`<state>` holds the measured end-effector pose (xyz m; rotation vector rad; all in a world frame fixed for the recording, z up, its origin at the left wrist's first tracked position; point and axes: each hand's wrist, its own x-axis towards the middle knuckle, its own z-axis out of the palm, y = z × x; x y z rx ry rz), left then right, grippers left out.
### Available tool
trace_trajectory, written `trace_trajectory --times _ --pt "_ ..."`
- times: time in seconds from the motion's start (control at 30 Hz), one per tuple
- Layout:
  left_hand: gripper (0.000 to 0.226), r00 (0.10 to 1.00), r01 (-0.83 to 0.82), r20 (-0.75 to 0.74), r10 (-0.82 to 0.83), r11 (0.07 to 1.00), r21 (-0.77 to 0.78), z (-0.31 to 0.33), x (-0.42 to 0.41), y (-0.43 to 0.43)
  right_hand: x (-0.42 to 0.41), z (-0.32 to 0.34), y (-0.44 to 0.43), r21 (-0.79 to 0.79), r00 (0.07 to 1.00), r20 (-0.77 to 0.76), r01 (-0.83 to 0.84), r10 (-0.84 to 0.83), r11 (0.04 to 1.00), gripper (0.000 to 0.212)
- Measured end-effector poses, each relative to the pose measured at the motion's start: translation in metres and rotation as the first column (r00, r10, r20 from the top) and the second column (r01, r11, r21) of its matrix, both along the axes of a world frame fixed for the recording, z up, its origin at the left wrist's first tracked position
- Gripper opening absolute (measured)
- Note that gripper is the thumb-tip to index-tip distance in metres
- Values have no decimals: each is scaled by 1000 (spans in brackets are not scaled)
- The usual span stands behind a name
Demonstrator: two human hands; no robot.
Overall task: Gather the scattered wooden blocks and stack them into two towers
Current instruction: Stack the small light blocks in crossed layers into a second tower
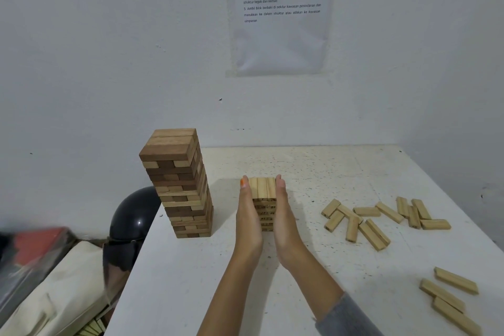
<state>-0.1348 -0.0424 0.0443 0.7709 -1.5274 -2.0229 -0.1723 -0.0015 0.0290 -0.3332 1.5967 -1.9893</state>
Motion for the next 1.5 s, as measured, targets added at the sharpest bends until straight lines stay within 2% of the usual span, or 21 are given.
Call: trace_trajectory --times 0.17,0.33,0.43,0.57,0.67,0.83,0.97,1.1,1.17,1.27,1.33,1.5 --pt "50 1000 0 3 0 998 -61 1 5 -1 0 4 5 26 999 -33 5 -4 1000 51" --pt "54 990 -139 -17 141 941 -310 -1 11 0 -1 12 19 31 989 -129 73 -68 997 55" --pt "53 974 -226 -103 201 876 -427 -1 17 12 -1 16 33 17 973 -196 128 -123 992 53" --pt "48 959 -260 -229 164 832 -490 1 21 36 1 14 55 -29 949 -237 206 -207 978 41" --pt "38 964 -210 -250 90 834 -510 0 19 55 1 9 76 -49 925 -257 278 -281 959 34" --pt "36 984 -83 -175 -17 832 -549 -13 9 81 -9 0 111 -28 874 -233 433 -427 901 26" --pt "31 991 46 -64 -114 764 -644 -28 -4 92 -22 -11 138 9 817 -242 541 -523 841 28" --pt "31 980 179 56 -193 711 -680 -46 -20 98 -35 -20 157 81 747 -335 630 -574 772 31" --pt "26 975 203 76 -211 686 -699 -52 -28 101 -42 -27 164 160 725 -405 657 -557 737 31" --pt "14 965 247 111 -237 682 -689 -63 -42 104 -58 -43 170 296 747 -487 629 -453 719 29" --pt "21 959 273 139 -247 677 -684 -70 -53 104 -66 -52 171 360 768 -518 594 -376 719 28" --pt "19 953 301 195 -232 653 -695 -82 -72 102 -76 -60 171 404 757 -599 568 -263 717 25"
